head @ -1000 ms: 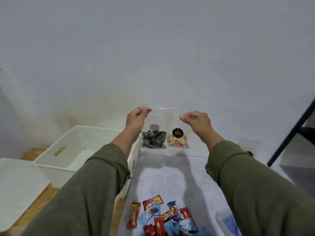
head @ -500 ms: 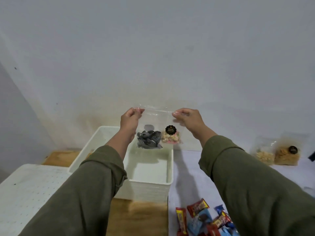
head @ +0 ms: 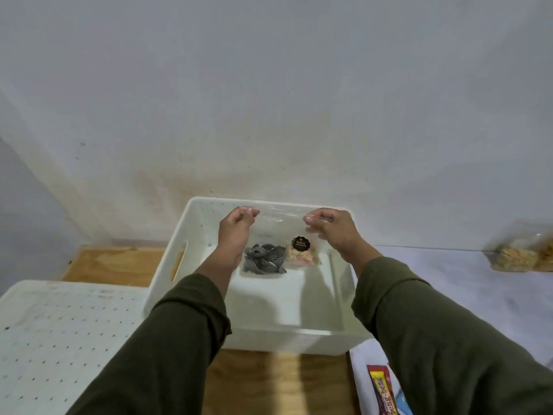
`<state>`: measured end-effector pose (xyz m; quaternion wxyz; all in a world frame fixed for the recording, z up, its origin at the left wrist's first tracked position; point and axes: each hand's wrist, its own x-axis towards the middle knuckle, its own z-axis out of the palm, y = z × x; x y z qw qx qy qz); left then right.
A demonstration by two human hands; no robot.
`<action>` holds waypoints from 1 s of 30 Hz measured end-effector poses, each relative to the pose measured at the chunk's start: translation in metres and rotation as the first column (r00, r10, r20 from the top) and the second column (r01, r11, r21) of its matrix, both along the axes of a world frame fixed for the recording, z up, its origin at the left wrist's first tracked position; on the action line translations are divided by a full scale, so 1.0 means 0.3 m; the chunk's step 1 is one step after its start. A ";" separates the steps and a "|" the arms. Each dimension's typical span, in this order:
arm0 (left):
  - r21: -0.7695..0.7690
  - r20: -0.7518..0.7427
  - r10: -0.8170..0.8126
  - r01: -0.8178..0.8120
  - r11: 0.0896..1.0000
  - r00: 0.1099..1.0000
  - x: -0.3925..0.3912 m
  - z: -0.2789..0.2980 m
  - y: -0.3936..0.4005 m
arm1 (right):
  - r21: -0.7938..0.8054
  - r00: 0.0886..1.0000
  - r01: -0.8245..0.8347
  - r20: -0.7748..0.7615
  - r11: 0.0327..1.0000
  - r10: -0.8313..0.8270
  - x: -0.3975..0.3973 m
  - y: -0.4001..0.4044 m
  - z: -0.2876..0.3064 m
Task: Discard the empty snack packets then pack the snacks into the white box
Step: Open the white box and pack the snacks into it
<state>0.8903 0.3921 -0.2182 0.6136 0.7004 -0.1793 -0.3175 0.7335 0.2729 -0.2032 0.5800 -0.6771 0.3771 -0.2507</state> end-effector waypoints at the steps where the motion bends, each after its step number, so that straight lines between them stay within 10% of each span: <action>1: 0.010 -0.007 -0.005 0.005 1.000 1.000 0.009 -0.037 -0.010 | 0.001 1.000 0.003 -0.016 1.000 -0.003 0.008 -0.008 -0.030; 30: -0.160 0.030 -0.067 0.071 0.985 0.997 0.078 -0.098 -0.152 | -0.318 0.943 0.222 -0.169 0.922 -0.286 0.034 -0.150 -0.092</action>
